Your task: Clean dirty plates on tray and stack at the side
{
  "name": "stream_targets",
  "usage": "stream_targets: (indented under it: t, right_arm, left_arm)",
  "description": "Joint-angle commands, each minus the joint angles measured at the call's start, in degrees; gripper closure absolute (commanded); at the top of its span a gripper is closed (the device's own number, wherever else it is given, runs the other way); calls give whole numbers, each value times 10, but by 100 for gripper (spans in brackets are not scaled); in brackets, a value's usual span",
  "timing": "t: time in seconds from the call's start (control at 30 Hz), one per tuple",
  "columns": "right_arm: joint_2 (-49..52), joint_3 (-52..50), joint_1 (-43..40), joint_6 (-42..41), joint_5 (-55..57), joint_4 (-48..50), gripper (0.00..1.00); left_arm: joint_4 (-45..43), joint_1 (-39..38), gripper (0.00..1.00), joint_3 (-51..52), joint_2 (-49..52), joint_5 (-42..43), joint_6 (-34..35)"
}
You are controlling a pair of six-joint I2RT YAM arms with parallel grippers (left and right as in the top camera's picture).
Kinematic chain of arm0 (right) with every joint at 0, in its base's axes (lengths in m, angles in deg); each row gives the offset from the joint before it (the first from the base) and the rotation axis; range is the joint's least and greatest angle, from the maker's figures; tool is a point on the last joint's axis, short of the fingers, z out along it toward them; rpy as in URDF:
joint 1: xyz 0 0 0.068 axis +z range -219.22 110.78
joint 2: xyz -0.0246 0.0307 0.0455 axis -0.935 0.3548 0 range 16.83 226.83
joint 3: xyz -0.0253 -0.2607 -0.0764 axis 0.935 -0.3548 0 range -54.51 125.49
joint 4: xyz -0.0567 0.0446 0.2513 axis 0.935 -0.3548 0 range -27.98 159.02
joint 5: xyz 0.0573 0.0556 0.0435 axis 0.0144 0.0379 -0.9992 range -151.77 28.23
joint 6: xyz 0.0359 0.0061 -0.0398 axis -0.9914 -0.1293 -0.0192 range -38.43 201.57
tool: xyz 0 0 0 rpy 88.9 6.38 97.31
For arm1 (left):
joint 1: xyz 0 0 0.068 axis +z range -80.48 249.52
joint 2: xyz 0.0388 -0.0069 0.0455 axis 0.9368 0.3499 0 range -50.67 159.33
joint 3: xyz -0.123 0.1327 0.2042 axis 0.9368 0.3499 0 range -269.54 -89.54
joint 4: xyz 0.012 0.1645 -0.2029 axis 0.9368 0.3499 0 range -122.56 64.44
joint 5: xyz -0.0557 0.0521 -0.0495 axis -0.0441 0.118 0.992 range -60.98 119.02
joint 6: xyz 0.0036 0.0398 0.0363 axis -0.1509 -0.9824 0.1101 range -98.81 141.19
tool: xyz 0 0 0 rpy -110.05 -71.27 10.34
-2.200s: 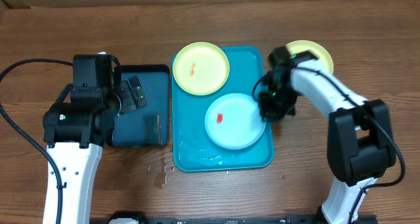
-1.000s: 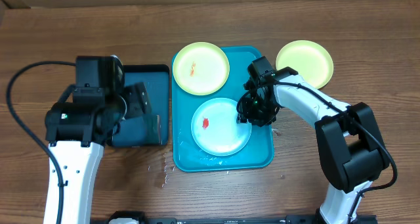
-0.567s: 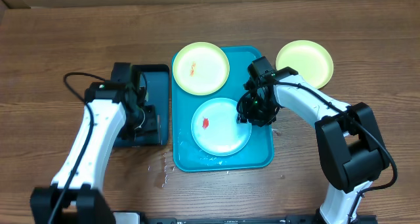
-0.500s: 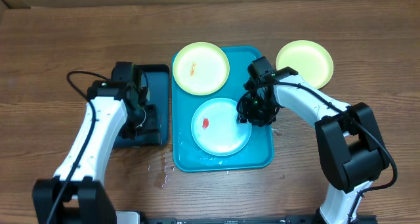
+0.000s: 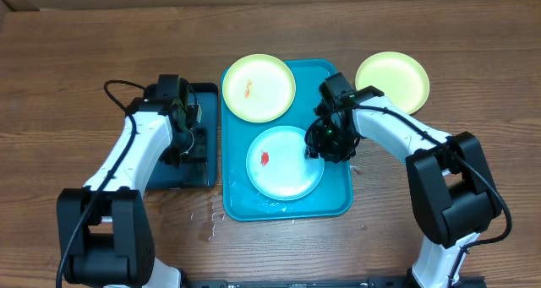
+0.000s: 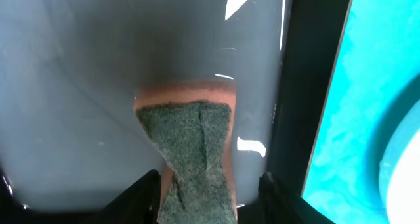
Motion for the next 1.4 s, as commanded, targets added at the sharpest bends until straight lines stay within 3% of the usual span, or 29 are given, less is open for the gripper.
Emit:
stream_targets:
  t: [0.0,0.83,0.93,1.03,1.13,1.37]
  right_arm:
    - [-6,-5,1,2,14,-1,49]
    - [-6,-5,1,2,14,-1,49]
    - [-6,-5,1,2,14,-1,48]
    - [-6,-5,1,2,14,-1,48]
    - [-6,-5,1,2,14,-1,44]
    - [-6,-5,-1,-1,27,26,45]
  left_arm:
    - [-2,0,46,0,14,-30,-20]
    - [-80,0,48,75,14,-29,-12]
    - [-92,0,54,84,14,-27,-8]
    - [-96,0,75,85,14,-28,-8]
    - [-104,1,86,85,14,-30,-8]
    - [-104,29,95,27,10,-26,-9]
